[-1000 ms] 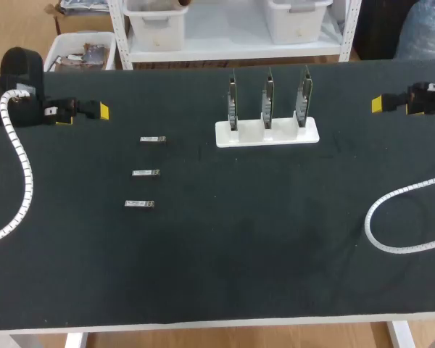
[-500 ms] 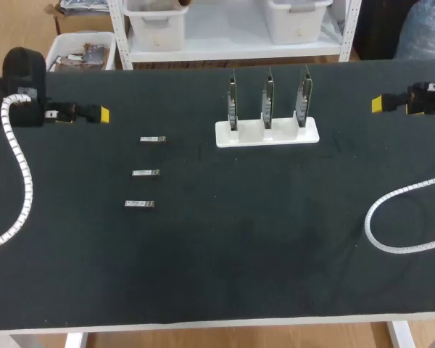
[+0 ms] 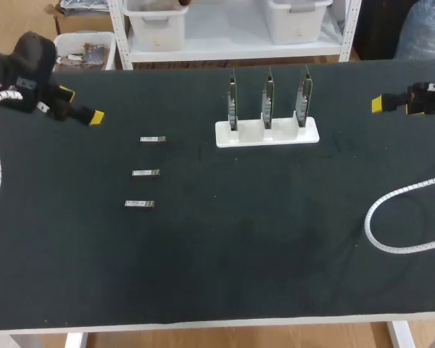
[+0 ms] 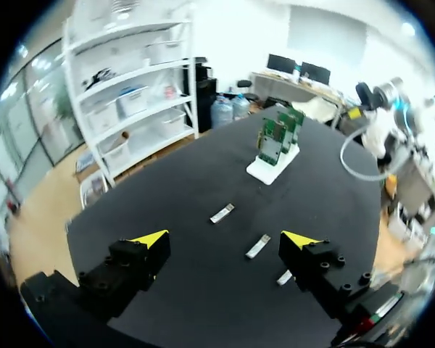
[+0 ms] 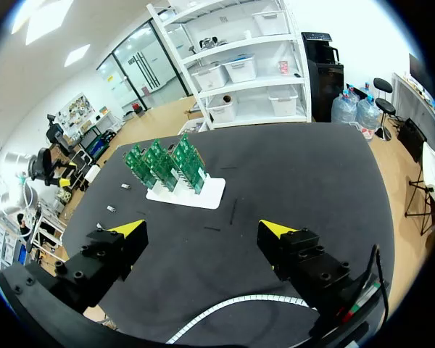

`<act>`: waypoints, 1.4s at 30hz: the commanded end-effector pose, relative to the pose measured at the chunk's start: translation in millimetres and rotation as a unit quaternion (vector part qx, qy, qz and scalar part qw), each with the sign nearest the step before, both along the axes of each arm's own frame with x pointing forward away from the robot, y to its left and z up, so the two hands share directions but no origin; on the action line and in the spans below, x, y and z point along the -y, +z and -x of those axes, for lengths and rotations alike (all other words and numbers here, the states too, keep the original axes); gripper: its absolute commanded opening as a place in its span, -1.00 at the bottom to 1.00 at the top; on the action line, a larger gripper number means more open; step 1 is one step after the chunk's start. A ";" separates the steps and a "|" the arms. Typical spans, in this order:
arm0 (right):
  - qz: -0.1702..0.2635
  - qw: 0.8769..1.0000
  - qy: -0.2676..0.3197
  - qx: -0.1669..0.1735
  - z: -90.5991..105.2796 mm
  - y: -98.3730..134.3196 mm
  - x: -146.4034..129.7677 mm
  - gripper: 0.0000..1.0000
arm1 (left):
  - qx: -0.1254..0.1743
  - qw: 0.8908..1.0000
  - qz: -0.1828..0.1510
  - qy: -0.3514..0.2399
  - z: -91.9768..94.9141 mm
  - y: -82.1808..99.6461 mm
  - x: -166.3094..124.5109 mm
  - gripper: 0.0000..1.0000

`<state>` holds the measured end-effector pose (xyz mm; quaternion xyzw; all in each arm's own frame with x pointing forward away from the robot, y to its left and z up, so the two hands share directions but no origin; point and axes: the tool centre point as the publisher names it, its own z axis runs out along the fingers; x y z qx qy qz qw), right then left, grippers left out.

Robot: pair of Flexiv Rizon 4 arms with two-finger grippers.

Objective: Pick up the optical module with the left hand, and insert it into the network port with the right hand.

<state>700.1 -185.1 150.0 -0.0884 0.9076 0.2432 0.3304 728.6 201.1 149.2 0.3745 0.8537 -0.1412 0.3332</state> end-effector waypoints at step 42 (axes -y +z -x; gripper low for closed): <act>0.000 1.000 0.000 0.000 0.0 0.0 0.0 1.00 | -0.133 0.871 -0.302 -0.365 -86.8 -92.4 60.8 1.00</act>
